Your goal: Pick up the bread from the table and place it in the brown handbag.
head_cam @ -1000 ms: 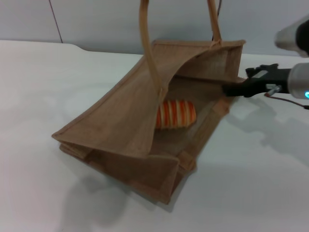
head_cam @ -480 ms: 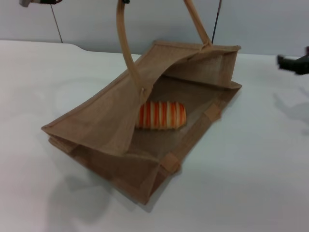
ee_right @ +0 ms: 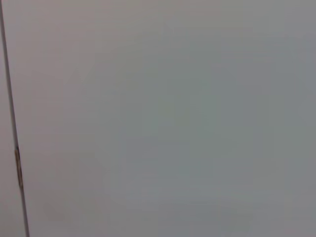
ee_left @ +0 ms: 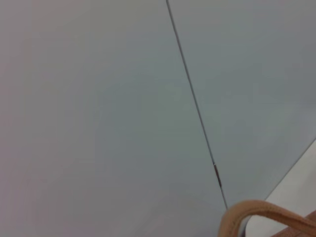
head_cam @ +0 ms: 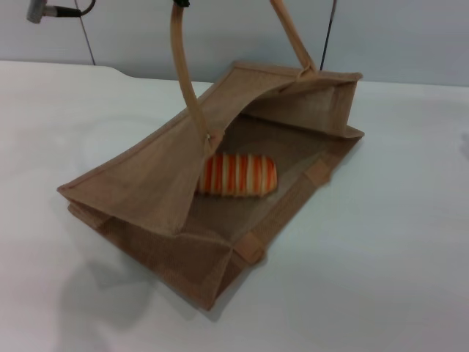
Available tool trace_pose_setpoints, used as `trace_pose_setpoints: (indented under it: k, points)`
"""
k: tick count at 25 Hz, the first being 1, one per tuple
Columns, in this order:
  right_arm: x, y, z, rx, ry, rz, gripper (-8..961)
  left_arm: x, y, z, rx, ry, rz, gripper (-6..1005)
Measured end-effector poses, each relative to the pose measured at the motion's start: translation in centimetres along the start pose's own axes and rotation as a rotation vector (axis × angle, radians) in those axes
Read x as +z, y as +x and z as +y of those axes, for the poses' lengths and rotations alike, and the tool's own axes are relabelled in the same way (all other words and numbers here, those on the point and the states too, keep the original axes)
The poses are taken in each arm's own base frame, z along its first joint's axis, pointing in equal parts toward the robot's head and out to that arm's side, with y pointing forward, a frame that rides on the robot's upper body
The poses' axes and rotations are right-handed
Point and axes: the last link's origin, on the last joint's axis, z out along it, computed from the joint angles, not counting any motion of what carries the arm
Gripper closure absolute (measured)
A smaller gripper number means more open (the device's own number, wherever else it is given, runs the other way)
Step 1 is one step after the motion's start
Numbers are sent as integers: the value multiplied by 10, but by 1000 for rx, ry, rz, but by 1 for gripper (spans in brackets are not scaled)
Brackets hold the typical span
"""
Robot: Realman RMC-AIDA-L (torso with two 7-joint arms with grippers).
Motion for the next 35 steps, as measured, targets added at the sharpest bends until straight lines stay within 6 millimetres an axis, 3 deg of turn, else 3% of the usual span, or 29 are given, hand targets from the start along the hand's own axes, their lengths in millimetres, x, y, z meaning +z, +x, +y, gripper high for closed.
trace_pose_setpoints:
  k: [10,17,20,25,31,35]
  points:
    - [5,5,5,-3,-15,22,86,5,4,3,5,-32,46,886]
    - [12,4,13,-7,-44,38,86,8,7,11,-44,-125,125,749]
    - [13,4,14,-12,-53,41,86,7,3,5,-80,-102,153,691]
    - [13,6,23,-38,-64,39,87,-4,-27,-20,-144,55,225,488]
    - [8,13,31,-73,16,-6,87,-8,-83,-37,-241,160,325,307]
    - [5,14,43,-100,54,-54,87,-12,-111,-43,-261,233,347,312]
